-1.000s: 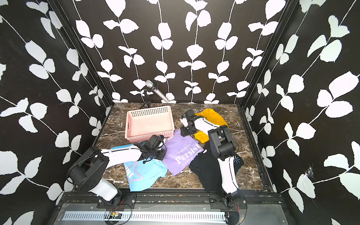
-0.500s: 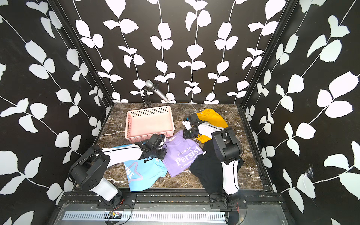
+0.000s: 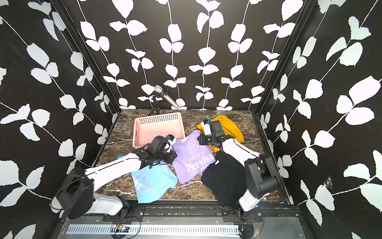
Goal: Put the folded t-shirts into the basket
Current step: Pick up the T-shirt from the center of the board.
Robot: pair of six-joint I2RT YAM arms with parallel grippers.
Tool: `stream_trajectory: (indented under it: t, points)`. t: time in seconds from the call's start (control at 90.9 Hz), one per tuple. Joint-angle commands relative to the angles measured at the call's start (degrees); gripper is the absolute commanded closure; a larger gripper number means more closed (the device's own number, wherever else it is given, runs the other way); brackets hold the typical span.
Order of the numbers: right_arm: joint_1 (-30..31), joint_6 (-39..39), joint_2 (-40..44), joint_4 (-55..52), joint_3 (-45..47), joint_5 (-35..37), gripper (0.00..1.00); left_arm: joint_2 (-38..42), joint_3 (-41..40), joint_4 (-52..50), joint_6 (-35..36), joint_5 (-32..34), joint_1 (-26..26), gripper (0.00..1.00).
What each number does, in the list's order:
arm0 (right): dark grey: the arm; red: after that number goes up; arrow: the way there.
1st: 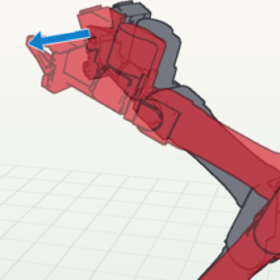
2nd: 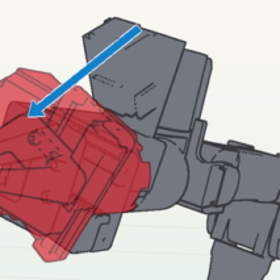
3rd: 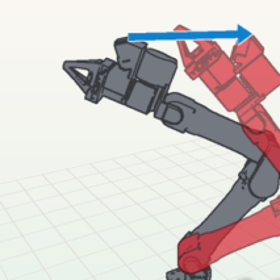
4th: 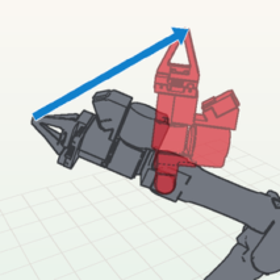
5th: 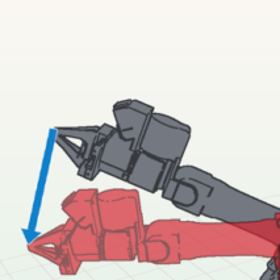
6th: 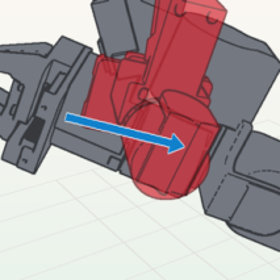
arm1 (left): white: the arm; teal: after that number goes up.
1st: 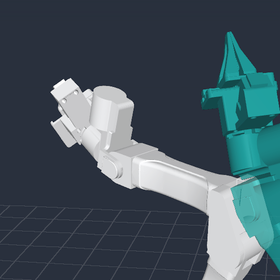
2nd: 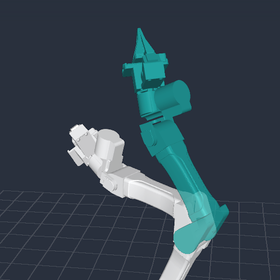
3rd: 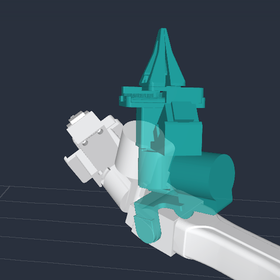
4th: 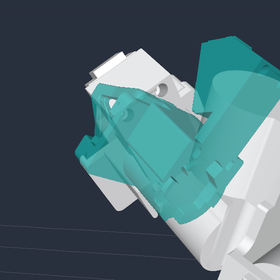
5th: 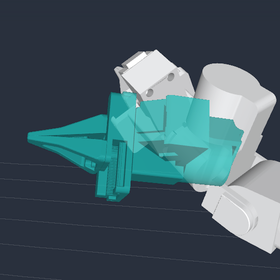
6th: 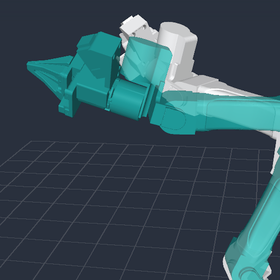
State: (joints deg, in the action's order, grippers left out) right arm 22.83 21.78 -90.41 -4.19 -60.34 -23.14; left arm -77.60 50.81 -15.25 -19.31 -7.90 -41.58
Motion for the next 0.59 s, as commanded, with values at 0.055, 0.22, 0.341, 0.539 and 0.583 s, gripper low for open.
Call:
stream_trajectory:
  t: [0.055, 0.22, 0.341, 0.539, 0.583]
  points:
    - [0.64, 3.59, 5.65, 8.91, 0.49, 1.70, 1.00, 5.20, 5.43, -7.55, 5.42, 2.91, 0.78, 1.00]
    - [2.50, 5.02, 7.13, 10.58, -2.61, 3.40, 1.00, 8.17, 9.72, -10.53, 7.29, 4.16, 5.30, 1.00]
    - [4.11, 6.95, 6.10, 12.45, -6.03, 5.13, 1.00, 8.86, 13.26, -12.21, 9.31, 4.78, 9.17, 1.00]
    - [7.72, 10.50, 0.31, 15.24, -13.44, 9.61, 1.00, 7.70, 19.23, -13.81, 11.77, 4.04, 17.26, 1.00]
    - [8.45, 11.29, -1.75, 15.26, -16.24, 10.35, 1.00, 6.92, 20.55, -14.00, 12.09, 3.35, 19.01, 1.00]
